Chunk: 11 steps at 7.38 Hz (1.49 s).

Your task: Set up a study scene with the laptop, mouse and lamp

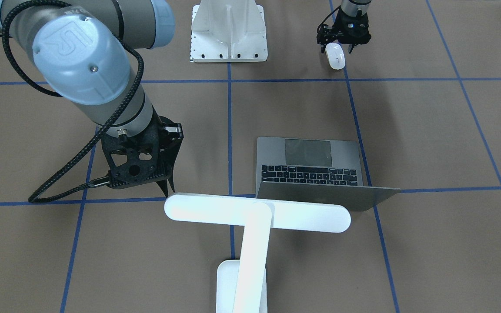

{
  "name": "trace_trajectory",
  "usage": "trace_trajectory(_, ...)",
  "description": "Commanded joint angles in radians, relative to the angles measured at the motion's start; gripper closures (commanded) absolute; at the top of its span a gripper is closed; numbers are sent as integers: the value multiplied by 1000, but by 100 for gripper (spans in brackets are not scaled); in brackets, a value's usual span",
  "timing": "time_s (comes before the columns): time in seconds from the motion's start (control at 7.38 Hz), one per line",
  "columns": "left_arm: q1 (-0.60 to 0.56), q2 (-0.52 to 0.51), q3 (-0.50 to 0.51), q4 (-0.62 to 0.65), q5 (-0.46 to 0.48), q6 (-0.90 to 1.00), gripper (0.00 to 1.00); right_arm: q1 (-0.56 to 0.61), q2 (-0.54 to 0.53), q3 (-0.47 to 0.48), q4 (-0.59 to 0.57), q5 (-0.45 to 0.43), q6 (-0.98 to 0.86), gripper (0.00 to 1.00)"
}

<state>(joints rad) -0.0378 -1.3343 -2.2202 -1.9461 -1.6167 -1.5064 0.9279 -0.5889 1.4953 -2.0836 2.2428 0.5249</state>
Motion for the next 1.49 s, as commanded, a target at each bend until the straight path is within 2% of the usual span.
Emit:
trace_trajectory(0.0,-4,3,7,-4,-2,23,1,-1,0,6,2,-8,-5,0)
trace_trajectory(0.41,3,-20,50,-11,-3,20,3,-1,-8,17,2,-9,-5,0)
trace_trajectory(0.81,1,-17,45,-11,-3,15,17,-1,-8,20,2,-9,-5,0)
trace_trajectory(1.36,-1,-20,53,-60,-32,6,17,-1,-11,26,2,-14,-5,0)
